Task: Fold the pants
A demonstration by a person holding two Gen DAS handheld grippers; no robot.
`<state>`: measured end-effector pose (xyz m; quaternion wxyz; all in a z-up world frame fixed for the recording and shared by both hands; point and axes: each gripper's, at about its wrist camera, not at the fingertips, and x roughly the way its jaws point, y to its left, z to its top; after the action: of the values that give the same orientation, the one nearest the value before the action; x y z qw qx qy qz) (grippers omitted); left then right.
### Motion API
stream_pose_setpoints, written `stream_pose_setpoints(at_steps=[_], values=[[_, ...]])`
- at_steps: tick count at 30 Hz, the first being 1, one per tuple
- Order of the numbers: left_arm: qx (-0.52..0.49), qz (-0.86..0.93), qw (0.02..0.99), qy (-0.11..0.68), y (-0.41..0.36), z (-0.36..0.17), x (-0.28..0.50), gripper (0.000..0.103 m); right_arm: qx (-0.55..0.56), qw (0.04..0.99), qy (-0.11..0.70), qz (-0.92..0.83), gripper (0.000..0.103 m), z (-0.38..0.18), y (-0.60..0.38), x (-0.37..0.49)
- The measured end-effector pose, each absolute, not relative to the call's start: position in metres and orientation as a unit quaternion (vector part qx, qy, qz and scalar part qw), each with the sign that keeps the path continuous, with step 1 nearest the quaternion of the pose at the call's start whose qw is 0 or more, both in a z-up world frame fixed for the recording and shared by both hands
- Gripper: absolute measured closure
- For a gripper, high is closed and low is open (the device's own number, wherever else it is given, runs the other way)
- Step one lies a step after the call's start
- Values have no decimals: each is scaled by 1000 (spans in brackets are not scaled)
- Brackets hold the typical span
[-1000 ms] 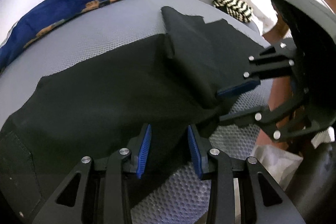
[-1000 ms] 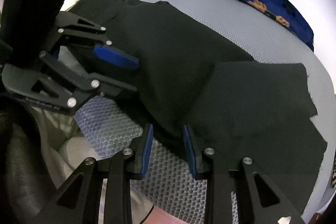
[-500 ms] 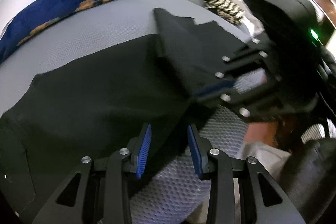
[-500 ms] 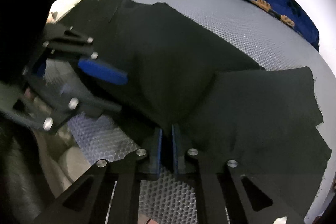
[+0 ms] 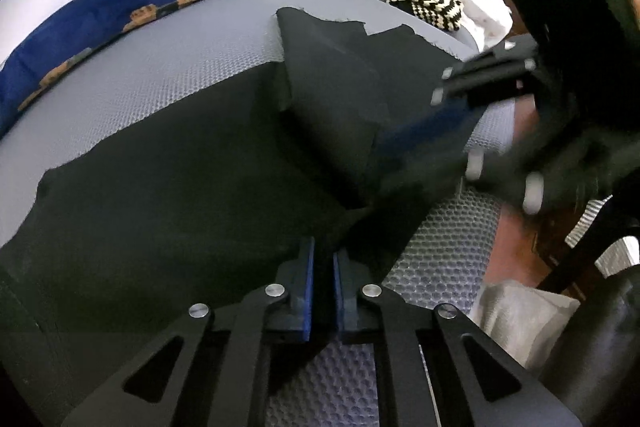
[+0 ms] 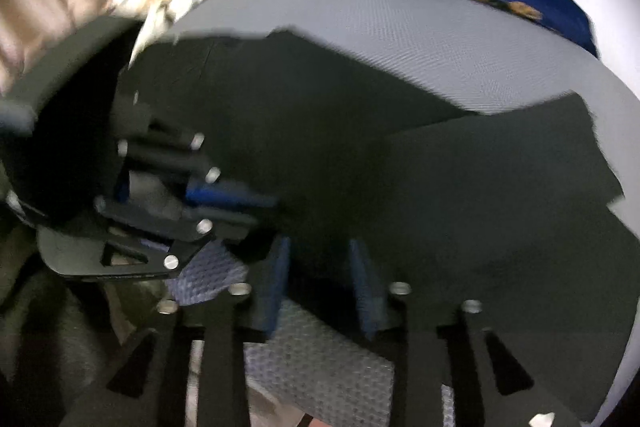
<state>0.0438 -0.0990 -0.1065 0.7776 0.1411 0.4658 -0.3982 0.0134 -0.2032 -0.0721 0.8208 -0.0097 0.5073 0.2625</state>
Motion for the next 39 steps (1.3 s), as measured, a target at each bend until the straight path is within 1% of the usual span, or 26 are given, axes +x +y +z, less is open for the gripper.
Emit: stream_pose_setpoints(at_steps=[7,11,16,19,24,30,31,33,34,35,39], values=[[111,-389,781,476,-94,-110,44,95,208,834,497,117,68,-96,-348,60],[99,-384,780,484,-93,-111,46,95,279,831,476,77,68,-105,-397,82],[89,-379,777,494,-93,-113,49,95,293,836,461,51,70,-101,-414,105],[81,-379,775,499,-91,-114,51,95,282,836,469,38,70,-103,-411,110],[65,-382,768,510,-90,-114,57,95,291,829,476,21,70,-118,-431,117],[63,-382,759,523,-93,-115,62,94,321,826,463,39,72,-129,-445,134],[63,-383,758,525,-93,-115,62,94,324,826,460,42,74,-129,-446,138],[61,-383,755,528,-93,-115,62,94,325,825,461,44,81,-130,-446,143],[60,-383,755,529,-94,-115,63,94,328,822,463,46,89,-132,-446,146],[61,-382,755,529,-94,-115,63,94,330,821,464,48,93,-133,-446,148],[64,-382,756,527,-94,-114,62,94,320,827,461,42,98,-124,-441,151]])
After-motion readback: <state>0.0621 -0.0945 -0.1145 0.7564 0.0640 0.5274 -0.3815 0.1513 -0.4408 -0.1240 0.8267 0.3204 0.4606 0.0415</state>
